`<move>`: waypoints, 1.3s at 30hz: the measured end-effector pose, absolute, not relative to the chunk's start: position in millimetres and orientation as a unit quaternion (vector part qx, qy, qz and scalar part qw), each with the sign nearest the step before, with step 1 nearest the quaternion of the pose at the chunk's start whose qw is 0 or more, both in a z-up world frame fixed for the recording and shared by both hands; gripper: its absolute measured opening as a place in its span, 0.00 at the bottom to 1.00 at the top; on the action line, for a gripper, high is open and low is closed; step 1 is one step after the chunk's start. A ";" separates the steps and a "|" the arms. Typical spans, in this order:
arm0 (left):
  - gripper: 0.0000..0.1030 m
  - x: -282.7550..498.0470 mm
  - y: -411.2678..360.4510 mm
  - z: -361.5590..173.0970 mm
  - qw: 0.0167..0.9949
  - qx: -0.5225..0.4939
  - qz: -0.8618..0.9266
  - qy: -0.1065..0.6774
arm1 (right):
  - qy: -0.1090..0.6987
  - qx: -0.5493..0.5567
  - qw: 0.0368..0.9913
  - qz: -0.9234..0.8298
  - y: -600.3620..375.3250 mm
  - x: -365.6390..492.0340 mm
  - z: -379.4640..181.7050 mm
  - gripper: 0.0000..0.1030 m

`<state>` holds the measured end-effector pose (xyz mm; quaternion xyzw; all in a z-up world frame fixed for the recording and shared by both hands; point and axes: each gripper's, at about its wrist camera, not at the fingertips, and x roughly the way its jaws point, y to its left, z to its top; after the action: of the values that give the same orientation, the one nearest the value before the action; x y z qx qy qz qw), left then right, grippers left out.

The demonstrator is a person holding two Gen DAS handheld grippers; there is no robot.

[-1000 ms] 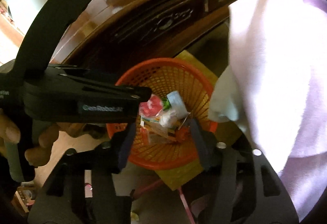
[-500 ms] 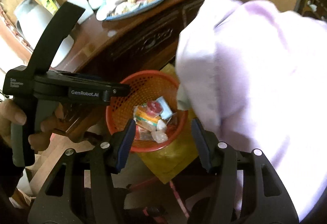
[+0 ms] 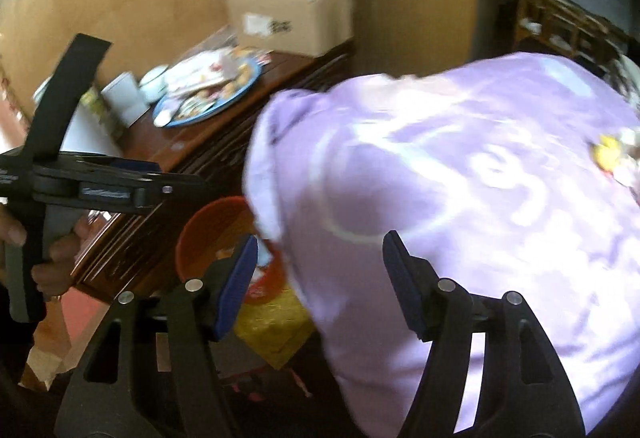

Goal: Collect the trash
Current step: 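Swing both tools back over the table toward the yellow yarn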

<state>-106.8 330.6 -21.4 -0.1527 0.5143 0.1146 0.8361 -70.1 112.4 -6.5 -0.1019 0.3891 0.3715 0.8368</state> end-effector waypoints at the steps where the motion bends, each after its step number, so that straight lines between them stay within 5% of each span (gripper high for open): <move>1: 0.87 -101.1 319.1 -18.1 0.841 -0.143 0.107 0.510 | 0.390 -0.094 0.843 0.359 100.7 -65.1 -5.0 0.62; 21: 0.87 55.9 150.8 -14.7 0.856 -0.077 -0.040 0.510 | 0.399 0.033 0.908 0.124 -127.1 47.1 0.9 0.62; 39: 0.86 220.5 46.4 -40.2 0.857 -0.014 -0.082 0.509 | 0.394 0.071 0.913 0.080 -201.6 148.2 -15.4 0.66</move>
<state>220.5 46.4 -40.2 -0.0143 0.5092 -0.0819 0.8566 148.2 -201.6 -15.4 0.0706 0.3941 0.0796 0.9129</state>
